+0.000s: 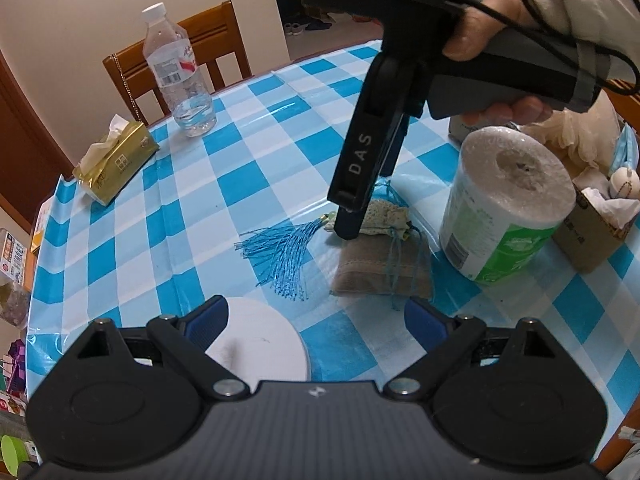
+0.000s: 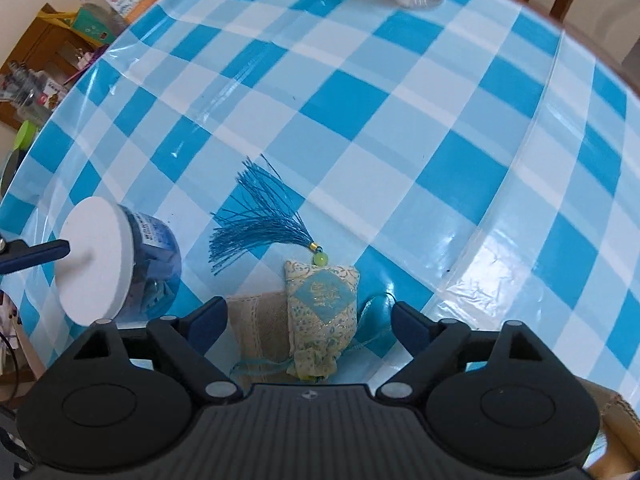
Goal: Organize soft objects
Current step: 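Lower the right tool onto the embroidered sachet and close it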
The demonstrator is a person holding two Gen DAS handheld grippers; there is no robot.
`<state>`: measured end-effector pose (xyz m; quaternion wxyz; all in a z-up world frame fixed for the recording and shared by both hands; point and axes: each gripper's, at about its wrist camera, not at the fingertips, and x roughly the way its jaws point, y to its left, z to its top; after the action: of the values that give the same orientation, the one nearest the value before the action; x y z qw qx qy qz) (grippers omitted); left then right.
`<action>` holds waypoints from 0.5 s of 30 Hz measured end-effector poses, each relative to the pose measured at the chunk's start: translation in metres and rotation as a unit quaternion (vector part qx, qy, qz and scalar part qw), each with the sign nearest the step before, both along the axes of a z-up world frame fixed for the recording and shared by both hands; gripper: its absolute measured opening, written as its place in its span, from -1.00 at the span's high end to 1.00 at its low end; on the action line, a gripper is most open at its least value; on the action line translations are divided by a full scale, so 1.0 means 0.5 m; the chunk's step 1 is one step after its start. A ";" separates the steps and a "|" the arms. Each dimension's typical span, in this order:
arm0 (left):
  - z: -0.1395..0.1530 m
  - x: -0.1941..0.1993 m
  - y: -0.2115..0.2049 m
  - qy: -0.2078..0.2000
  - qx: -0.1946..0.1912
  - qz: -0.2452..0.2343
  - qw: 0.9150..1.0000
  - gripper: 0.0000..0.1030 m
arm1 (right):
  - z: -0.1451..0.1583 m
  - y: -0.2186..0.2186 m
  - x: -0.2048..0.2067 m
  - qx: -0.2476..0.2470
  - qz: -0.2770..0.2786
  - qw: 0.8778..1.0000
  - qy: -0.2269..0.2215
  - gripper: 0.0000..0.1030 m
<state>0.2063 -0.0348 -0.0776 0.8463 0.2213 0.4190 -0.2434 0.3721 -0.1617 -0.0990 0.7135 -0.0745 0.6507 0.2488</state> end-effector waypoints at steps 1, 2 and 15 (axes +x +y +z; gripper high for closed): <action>-0.002 0.001 -0.002 0.001 0.000 -0.001 1.000 -0.84 | -0.007 0.000 0.004 0.001 -0.002 1.000 0.006 -0.68; -0.003 0.003 -0.003 0.001 0.000 -0.003 1.000 -0.84 | -0.014 -0.001 0.007 0.002 -0.004 1.000 0.014 -0.64; -0.012 0.012 -0.036 -0.004 0.004 -0.031 0.999 -0.84 | -0.061 -0.001 0.020 0.008 -0.018 0.998 0.061 0.09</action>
<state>0.2122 -0.0527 -0.0836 0.8392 0.2384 0.4093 -0.2672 0.3823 -0.1623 -0.1297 0.6772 -0.0417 0.6926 0.2448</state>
